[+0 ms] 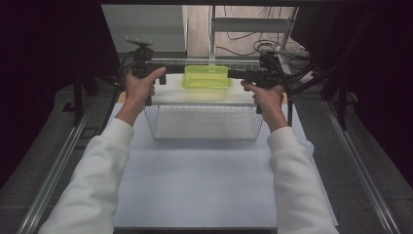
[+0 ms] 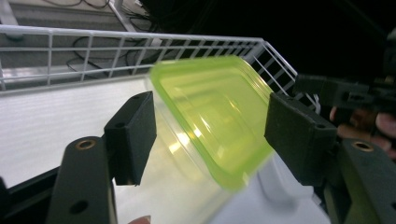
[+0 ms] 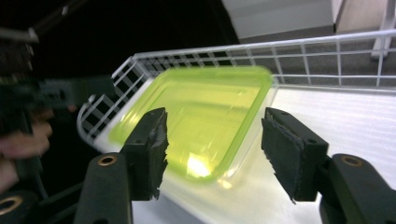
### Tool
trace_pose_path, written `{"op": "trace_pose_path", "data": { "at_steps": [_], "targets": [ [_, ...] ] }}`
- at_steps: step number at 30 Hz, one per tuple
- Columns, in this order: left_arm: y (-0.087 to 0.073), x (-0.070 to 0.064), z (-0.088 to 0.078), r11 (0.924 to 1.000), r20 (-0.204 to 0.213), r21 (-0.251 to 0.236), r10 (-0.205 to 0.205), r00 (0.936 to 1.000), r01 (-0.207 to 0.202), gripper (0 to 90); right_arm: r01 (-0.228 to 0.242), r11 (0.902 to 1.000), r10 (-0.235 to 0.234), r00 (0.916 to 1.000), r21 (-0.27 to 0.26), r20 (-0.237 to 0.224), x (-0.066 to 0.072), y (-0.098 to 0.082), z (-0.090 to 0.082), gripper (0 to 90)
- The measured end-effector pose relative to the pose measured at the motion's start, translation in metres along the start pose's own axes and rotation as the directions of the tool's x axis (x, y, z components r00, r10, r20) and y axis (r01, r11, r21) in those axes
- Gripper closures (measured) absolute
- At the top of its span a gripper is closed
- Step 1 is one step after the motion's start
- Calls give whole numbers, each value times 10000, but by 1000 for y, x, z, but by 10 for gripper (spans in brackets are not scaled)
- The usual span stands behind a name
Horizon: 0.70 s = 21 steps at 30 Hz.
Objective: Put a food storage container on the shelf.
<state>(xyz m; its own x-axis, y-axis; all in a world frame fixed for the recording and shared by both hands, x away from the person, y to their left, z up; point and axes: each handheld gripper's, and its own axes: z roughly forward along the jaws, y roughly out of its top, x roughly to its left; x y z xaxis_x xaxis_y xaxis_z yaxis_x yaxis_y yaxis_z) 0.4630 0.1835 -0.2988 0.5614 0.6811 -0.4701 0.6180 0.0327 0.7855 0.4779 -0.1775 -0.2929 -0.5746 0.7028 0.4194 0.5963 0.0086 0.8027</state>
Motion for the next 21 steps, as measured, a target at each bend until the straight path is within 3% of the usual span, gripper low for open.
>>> {"op": "trace_pose_path", "data": {
  "at_steps": [1, 3, 5, 8, 9, 15, 17, 18, 19, 20, 21],
  "targets": [
    [-8, -12, -14, 9974, -247, 134, 716, 9971, -713, 316, 626, 9977, -629, 9980, 267, 110, 6, -4, -10, 392],
    [-17, -20, -22, 9951, -143, 102, 984, 9950, -983, 309, 1090, 9928, -1100, 9938, 496, 169, 11, -10, -18, 382],
    [-23, -24, -26, 9943, -17, 98, 1062, 9943, -1062, 300, 1248, 9905, -1259, 9919, 570, 165, 12, -15, -22, 374],
    [-44, -32, -31, 9896, -100, 436, 1377, 9904, -1371, 279, 1476, 9865, -1491, 9887, 709, 161, 16, -29, -33, 361],
    [-59, -36, -35, 9884, -113, 401, 1468, 9891, -1463, 270, 1684, 9825, -1704, 9852, 794, 189, 19, -42, -41, 351],
    [-97, -45, -47, 9813, -105, 433, 1881, 9821, -1875, 256, 1988, 9776, -1986, 9800, 692, -106, 22, -70, -62, 346],
    [-119, -51, -49, 9729, -276, 602, 2253, 9739, -2234, 254, 2363, 9695, -2354, 9717, 651, -222, 23, -90, -75, 346],
    [-119, -51, -49, 9729, -276, 602, 2253, 9739, -2234, 254, 2363, 9695, -2354, 9717, 651, -222, 23, -90, -75, 346],
    [-133, -53, -46, 9685, -382, 757, 2405, 9699, -2372, 255, 2574, 9634, -2561, 9663, 749, -266, 23, -102, -82, 346],
    [-133, -53, -46, 9685, -382, 757, 2405, 9699, -2372, 254, 2574, 9634, -2561, 9663, 749, -266, 23, -102, -82, 346],
    [-139, -53, -45, 9665, -394, 861, 2460, 9685, -2420, 255, 2716, 9587, -2698, 9624, 849, -318, 22, -114, -85, 346]
  ]
}}
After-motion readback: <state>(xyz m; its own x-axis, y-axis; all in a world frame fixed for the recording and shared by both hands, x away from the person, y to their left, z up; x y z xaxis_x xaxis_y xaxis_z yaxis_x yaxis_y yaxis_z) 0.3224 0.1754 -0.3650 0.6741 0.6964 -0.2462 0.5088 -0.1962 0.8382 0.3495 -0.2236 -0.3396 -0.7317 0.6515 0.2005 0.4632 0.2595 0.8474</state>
